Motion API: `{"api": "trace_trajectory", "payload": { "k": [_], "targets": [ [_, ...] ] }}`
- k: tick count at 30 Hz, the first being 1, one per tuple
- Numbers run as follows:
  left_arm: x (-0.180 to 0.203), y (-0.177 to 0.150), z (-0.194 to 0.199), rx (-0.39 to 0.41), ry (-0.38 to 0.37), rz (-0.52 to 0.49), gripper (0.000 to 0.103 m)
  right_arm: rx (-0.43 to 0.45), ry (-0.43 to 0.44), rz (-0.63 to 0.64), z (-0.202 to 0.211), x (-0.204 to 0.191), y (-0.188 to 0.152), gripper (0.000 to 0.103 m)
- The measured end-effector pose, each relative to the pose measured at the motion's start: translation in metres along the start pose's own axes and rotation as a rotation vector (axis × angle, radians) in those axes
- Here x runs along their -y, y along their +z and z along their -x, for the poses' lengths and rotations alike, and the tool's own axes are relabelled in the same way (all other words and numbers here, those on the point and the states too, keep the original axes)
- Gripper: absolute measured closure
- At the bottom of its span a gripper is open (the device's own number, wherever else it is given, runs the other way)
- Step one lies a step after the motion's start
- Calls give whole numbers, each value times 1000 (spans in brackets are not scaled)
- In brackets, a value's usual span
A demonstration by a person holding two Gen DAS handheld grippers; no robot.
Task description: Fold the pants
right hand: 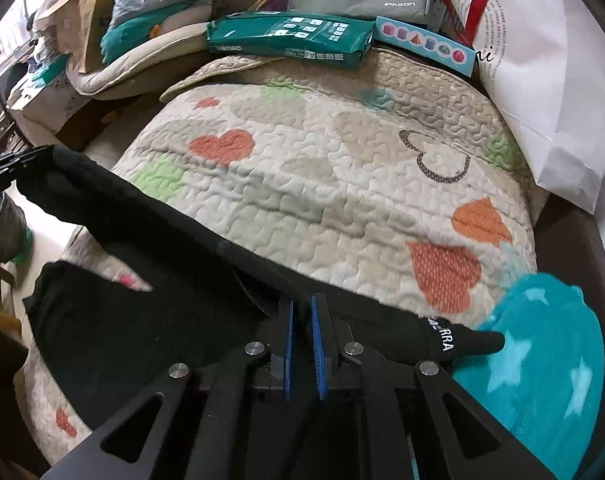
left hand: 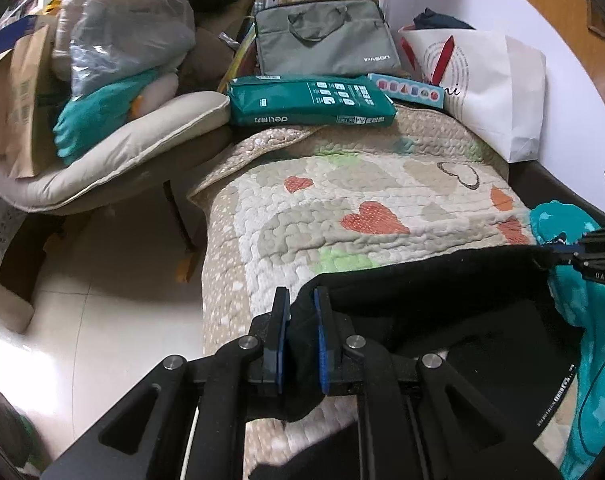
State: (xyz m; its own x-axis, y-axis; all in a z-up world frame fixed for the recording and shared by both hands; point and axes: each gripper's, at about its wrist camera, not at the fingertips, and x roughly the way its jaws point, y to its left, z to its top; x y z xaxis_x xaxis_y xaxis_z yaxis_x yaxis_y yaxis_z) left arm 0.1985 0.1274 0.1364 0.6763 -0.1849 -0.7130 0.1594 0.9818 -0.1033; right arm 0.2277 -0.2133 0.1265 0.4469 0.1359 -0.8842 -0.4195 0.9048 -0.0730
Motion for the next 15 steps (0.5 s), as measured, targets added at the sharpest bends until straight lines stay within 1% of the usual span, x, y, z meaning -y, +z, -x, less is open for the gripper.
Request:
{"api": "trace_trajectory", "payload": {
  "k": [6, 9, 13, 15],
  "targets": [
    [7, -35, 29, 9, 10, 10, 91, -34, -4, 18, 12, -20, -39, 94],
    [15, -60, 38, -6, 31, -5, 91, -66, -9, 42, 12, -33, -59, 94],
    [22, -95, 45, -48, 71, -14, 91, -113, -23, 93, 9, -50, -85, 94],
    [23, -107, 47, -64, 79, -9, 91, -137, -35, 121, 8, -59, -96, 94]
  ]
}}
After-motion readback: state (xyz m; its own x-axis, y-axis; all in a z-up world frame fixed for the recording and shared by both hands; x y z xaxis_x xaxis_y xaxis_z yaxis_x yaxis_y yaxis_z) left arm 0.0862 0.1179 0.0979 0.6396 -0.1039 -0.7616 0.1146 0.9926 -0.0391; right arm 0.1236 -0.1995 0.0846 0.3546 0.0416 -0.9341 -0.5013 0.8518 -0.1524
